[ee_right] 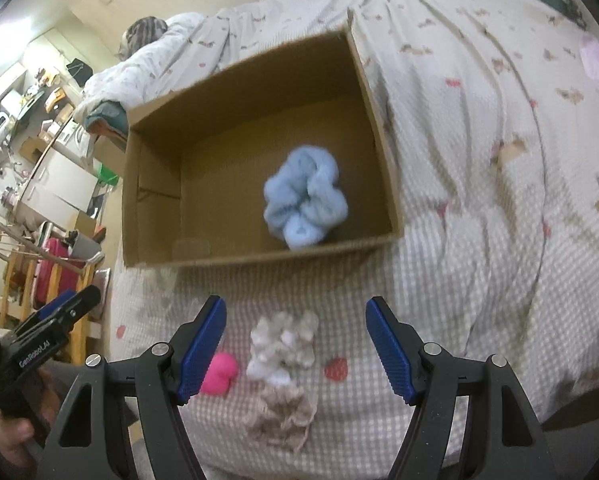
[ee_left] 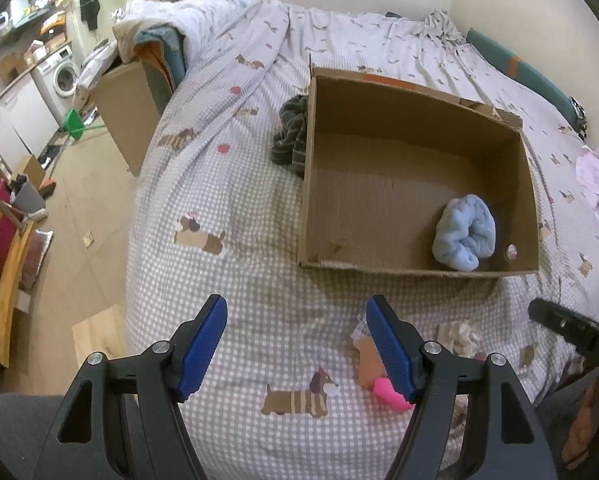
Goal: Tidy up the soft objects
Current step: 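Open the right gripper to drop the blue scrunchie into the box, then grasp the beige lace scrunchie with the right gripper and lift it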
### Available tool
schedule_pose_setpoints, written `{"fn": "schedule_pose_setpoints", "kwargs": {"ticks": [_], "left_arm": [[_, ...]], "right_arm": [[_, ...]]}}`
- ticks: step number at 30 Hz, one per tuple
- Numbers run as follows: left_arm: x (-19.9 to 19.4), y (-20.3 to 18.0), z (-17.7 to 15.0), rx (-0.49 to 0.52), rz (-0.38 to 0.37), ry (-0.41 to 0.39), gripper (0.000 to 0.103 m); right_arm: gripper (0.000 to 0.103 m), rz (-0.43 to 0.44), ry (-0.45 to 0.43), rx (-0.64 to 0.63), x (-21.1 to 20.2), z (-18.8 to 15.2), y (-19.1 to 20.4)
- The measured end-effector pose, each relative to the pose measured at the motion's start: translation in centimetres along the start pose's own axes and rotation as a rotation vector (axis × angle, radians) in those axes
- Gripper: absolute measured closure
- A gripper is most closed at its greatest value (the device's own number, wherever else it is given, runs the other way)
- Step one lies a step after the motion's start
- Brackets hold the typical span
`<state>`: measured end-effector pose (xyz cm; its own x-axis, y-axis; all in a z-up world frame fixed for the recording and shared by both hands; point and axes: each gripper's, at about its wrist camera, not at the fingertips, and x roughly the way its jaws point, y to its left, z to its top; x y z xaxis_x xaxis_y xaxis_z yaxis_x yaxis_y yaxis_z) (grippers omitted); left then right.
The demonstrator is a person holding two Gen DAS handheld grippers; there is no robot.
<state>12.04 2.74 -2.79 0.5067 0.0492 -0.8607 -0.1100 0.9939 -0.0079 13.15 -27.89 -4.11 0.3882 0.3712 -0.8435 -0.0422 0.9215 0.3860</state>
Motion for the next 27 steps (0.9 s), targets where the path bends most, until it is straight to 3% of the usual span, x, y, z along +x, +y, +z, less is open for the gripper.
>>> {"fn": "schedule_pose_setpoints", "kwargs": {"ticks": [5, 13, 19, 27], "left_arm": [[0.3, 0.0, -0.8, -0.017, -0.015, 0.036, 0.033], [1.7, -0.5, -1.7, -0.006, -0.036, 0.125, 0.033], [2.2, -0.9, -1.7, -0.007, -0.041, 0.141, 0.033], [2.7, 0.0, -1.4, -0.053, -0.064, 0.166, 0.033]], "right_arm": [[0.026, 0.025, 0.072, 0.032, 0.7, -1.5, -0.2], [0.026, 0.109, 0.268, 0.04, 3.7, -4.6, 0.8], [0.026, 0.023, 0.433, -0.073, 7.5, -7.4, 3.2], [0.029, 0.003, 0.495, -0.084, 9.6, -8.1, 3.7]]}}
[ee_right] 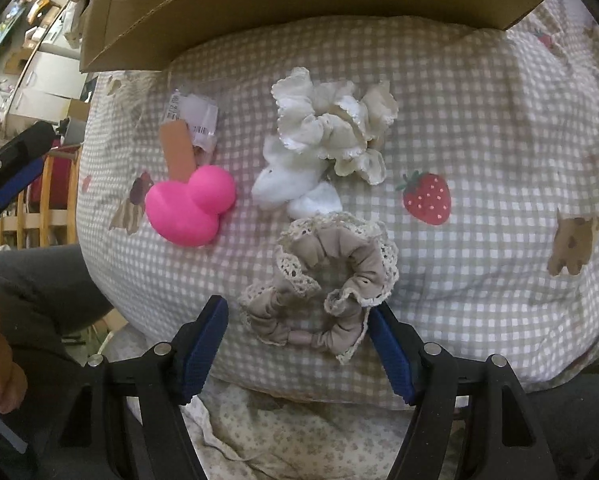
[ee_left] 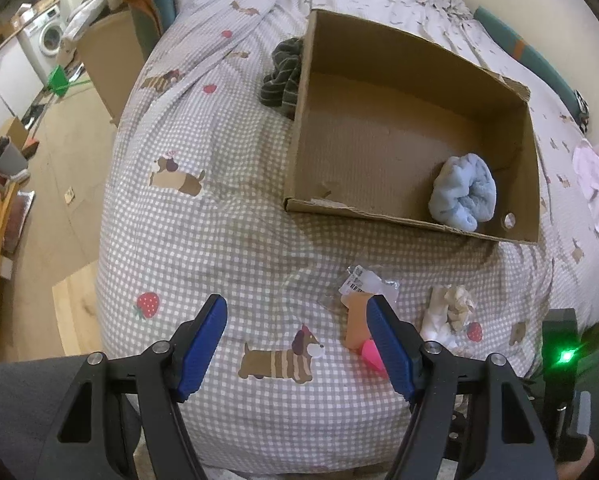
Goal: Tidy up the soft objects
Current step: 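Grasp the beige lace scrunchie with the right gripper and lift it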
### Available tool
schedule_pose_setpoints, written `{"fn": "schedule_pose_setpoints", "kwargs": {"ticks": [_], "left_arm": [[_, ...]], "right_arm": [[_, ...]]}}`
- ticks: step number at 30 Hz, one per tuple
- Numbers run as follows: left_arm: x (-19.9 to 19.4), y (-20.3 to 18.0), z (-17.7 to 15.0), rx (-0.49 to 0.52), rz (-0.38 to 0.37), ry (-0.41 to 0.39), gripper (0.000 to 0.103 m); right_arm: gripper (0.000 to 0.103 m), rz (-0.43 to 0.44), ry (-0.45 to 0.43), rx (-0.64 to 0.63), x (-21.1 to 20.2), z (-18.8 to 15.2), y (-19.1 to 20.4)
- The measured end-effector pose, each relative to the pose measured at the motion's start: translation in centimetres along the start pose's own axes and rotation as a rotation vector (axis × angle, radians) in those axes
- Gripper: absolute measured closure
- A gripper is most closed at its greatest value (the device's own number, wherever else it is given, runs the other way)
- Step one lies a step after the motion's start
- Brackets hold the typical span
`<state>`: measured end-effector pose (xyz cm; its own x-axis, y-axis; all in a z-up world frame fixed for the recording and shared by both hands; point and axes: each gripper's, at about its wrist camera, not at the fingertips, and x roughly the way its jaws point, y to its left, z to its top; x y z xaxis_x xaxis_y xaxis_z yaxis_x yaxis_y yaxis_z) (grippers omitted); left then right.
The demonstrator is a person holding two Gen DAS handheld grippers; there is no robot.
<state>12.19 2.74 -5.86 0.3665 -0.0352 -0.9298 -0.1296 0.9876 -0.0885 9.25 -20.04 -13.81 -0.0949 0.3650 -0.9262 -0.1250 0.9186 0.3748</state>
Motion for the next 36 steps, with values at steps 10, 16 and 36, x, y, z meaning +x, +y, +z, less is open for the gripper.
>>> {"fn": "schedule_pose_setpoints", "kwargs": {"ticks": [10, 16, 36], "left_arm": [[0.3, 1.3, 0.4, -0.09, -0.061, 0.021, 0.033], [0.4, 1.8, 0.4, -0.113, -0.059, 0.023, 0.033], [5.2, -4.4, -2.4, 0.078, -0.124, 0.188, 0.035]], "right_arm": [[0.085, 0.09, -0.045, -0.011, -2.2, 0.7, -1.7], [0.085, 0.225, -0.135, -0.004, -5.4, 0.5, -2.2], [0.085, 0.202, -0.364, 0.031, -11.0, 1.7, -3.4]]}}
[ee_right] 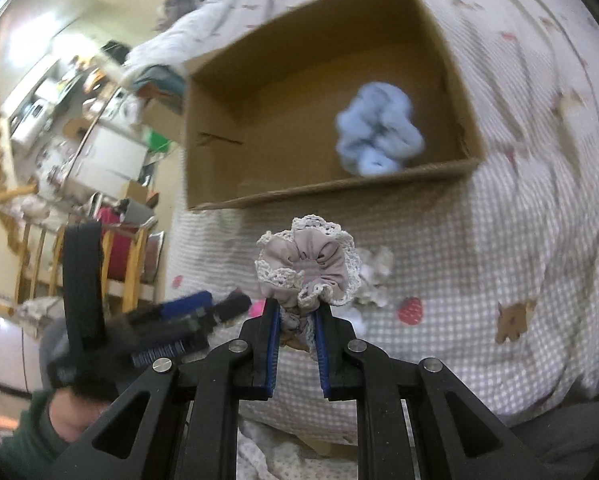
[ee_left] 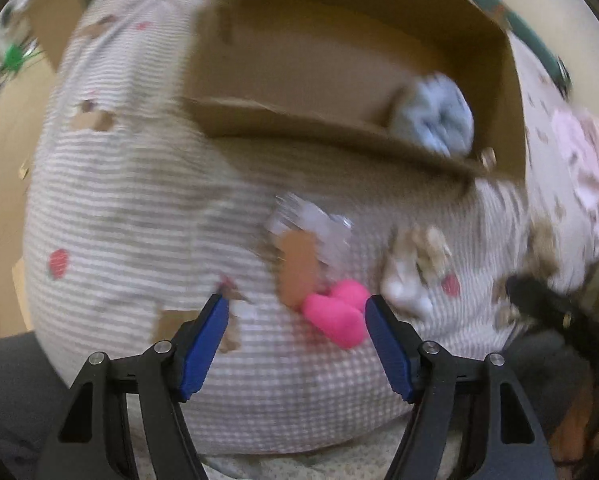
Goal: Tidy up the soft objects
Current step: 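Grasp the beige lace scrunchie with the right gripper and lift it, then grasp the pink heart sponge with the left gripper while the right holds the scrunchie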
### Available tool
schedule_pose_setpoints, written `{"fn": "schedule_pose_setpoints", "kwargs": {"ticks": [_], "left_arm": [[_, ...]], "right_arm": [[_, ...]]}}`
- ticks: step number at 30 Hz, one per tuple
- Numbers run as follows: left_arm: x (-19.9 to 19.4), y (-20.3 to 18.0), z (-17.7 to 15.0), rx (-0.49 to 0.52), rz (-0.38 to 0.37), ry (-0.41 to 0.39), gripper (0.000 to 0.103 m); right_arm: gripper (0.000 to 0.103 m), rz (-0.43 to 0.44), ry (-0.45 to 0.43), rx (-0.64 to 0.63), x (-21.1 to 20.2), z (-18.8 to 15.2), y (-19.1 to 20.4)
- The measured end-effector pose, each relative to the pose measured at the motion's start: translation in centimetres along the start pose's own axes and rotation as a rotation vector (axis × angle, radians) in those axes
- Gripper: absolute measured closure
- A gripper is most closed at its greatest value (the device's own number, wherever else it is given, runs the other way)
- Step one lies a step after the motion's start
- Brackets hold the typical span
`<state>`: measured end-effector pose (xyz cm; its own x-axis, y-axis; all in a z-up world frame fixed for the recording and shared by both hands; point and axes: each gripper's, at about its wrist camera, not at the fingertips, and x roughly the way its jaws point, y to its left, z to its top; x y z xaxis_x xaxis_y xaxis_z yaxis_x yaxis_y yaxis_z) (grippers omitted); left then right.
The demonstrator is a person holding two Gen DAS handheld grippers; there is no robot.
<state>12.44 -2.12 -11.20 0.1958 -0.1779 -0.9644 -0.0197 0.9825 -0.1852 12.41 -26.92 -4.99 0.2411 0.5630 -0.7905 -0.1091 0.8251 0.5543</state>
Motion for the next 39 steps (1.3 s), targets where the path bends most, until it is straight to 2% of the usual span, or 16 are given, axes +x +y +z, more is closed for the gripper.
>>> {"fn": "schedule_pose_setpoints", "kwargs": {"ticks": [4, 5, 7, 8, 10, 16, 22, 23, 24, 25, 30, 35, 39], "left_arm": [[1.8, -2.4, -0.2, 0.104, 0.061, 0.004, 0.037], [2.0, -2.7, -0.2, 0.119, 0.067, 0.005, 0.042], [2.7, -3.2, -0.3, 0.144, 0.064, 0.017, 0.064], [2.9, -3.4, -0.4, 0.158, 0.052, 0.021, 0.068], [2.8, -3.6, -0.6, 0.178, 0.056, 0.009, 0.068], [1.7, -2.4, -0.9, 0.146, 0.024, 0.017, 0.07], [-0.3, -1.4, -1.0, 0.13, 0.032, -0.034, 0.072], [-0.7, -1.0, -0.8, 0.117, 0.024, -0.044, 0.075], [-1.2, -0.5, -0.9, 0.107, 0.024, -0.053, 0.083], [-1.2, -0.6, -0.7, 0.1, 0.027, -0.058, 0.084], [-1.7, 0.7, 0.4, 0.072, 0.019, -0.062, 0.085], [-2.1, 0.9, -0.6, 0.064, -0.017, -0.049, 0.085], [-3.6, 0.9, -0.8, 0.046, -0.044, -0.086, 0.085]], "right_arm": [[0.085, 0.002, 0.003, 0.026, 0.3, 0.2, 0.0], [0.085, 0.004, 0.001, 0.026, 0.3, 0.2, 0.0], [0.085, 0.004, 0.001, 0.02, 0.3, 0.1, 0.1], [0.085, 0.003, 0.002, 0.017, 0.3, 0.1, 0.1], [0.085, 0.004, 0.004, 0.016, 0.0, -0.2, -0.1], [0.085, 0.01, 0.001, 0.01, -0.1, 0.0, 0.0], [0.085, -0.001, 0.003, 0.002, 0.0, -0.1, 0.2], [0.085, -0.007, 0.003, 0.001, 0.1, -0.1, 0.2], [0.085, -0.012, 0.004, 0.0, 0.1, -0.1, 0.2], [0.085, -0.021, 0.006, -0.004, 0.2, -0.2, 0.2], [0.085, -0.071, 0.015, -0.024, 0.7, -0.4, 0.4], [0.085, -0.078, -0.002, -0.019, 0.5, -0.5, 0.3], [0.085, -0.087, -0.008, -0.031, 0.3, -0.8, 0.4]]}}
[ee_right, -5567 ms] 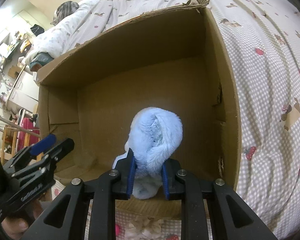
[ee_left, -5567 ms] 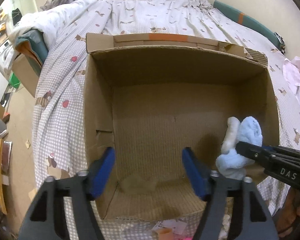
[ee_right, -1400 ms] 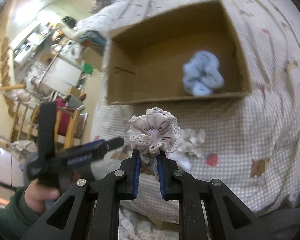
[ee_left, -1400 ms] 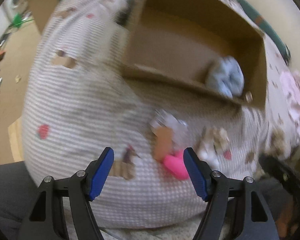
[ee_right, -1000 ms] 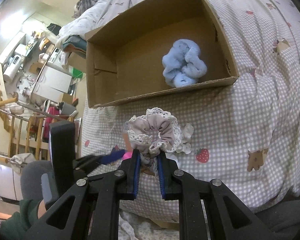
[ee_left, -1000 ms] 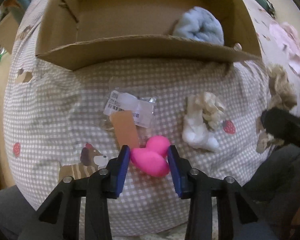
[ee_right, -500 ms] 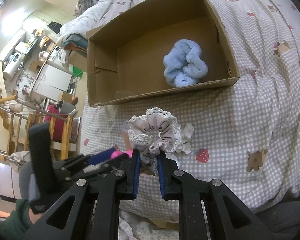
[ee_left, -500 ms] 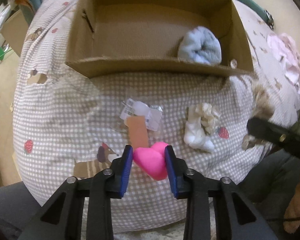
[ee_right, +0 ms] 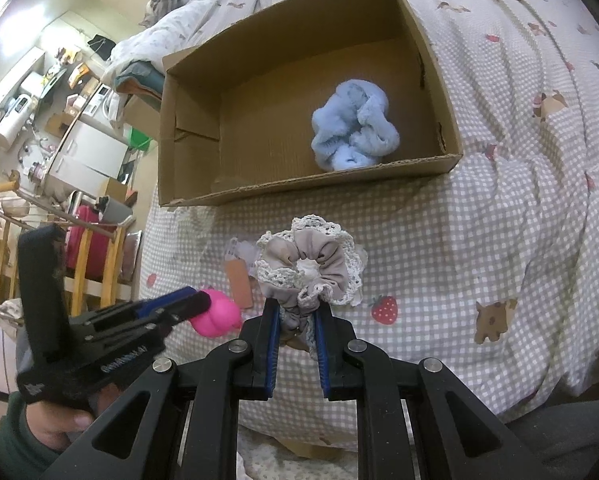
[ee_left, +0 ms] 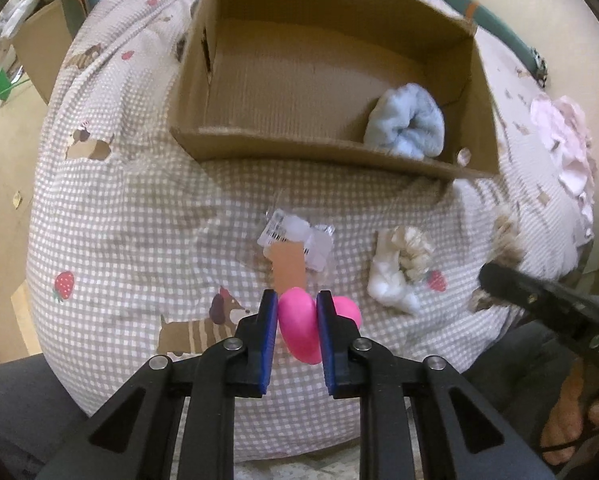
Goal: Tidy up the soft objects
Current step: 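Grasp the pink heart sponge with the left gripper while the right holds the scrunchie, then carry the beige scrunchie and pink sponge with both grippers over the box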
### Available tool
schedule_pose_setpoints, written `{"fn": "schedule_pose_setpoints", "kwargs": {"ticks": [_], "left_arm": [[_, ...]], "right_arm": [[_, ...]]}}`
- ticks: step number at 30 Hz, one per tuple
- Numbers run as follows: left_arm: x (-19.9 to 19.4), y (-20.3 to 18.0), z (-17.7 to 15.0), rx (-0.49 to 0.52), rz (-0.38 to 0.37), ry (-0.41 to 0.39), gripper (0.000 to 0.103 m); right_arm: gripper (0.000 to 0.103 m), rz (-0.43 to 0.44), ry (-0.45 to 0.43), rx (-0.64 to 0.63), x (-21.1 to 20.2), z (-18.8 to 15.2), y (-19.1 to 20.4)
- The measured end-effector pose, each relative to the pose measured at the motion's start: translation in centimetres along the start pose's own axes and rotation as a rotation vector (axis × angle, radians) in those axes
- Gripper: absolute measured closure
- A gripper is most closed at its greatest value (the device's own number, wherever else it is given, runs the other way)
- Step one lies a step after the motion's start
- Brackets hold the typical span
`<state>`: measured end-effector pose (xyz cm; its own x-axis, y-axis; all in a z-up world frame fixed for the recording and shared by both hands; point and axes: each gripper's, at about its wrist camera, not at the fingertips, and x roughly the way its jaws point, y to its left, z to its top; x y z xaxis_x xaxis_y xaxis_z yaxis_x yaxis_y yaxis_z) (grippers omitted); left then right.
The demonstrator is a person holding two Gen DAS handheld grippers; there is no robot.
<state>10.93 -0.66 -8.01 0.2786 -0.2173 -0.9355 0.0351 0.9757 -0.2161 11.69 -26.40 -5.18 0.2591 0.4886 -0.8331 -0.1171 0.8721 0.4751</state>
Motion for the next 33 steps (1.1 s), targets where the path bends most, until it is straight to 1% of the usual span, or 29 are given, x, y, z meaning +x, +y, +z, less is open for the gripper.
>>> {"fn": "schedule_pose_setpoints", "kwargs": {"ticks": [3, 7, 9, 14, 19, 24, 27, 29, 32, 33], "left_arm": [[-2.4, 0.5, 0.5, -0.016, -0.015, -0.044, 0.085], [-5.5, 0.5, 2.0, 0.003, 0.013, -0.122, 0.085], [-6.7, 0.8, 3.3, -0.002, 0.021, -0.152, 0.085], [-8.3, 1.1, 6.8, -0.005, 0.054, -0.205, 0.085], [-7.8, 1.4, 10.7, -0.017, 0.062, -0.231, 0.085], [-6.1, 1.3, 13.4, -0.015, 0.068, -0.229, 0.086], [-4.8, 1.0, 14.4, -0.006, 0.06, -0.218, 0.085], [-3.9, 0.8, 14.6, 0.003, 0.067, -0.217, 0.085], [-2.0, 0.8, 14.2, 0.007, 0.077, -0.209, 0.085], [-1.4, 0.8, 14.0, 0.008, 0.079, -0.208, 0.085]], "right_arm": [[0.085, 0.011, -0.012, 0.008, -0.7, -0.1, -0.3], [0.085, 0.053, -0.048, 0.013, -2.3, 0.3, -0.3], [0.085, 0.067, -0.071, 0.008, -3.1, 1.0, 0.0], [0.085, 0.087, -0.102, -0.01, -4.2, 3.4, 1.1], [0.085, 0.076, -0.132, -0.072, -4.7, 6.5, 2.5], [0.085, 0.056, -0.136, -0.093, -3.6, 9.9, 3.2], [0.085, 0.045, -0.138, -0.102, -2.7, 11.2, 3.1], [0.085, 0.037, -0.144, -0.112, -1.7, 11.7, 2.7], [0.085, 0.037, -0.127, -0.071, 0.2, 11.5, 1.2], [0.085, 0.021, -0.117, -0.058, 0.8, 11.5, 0.8]]}}
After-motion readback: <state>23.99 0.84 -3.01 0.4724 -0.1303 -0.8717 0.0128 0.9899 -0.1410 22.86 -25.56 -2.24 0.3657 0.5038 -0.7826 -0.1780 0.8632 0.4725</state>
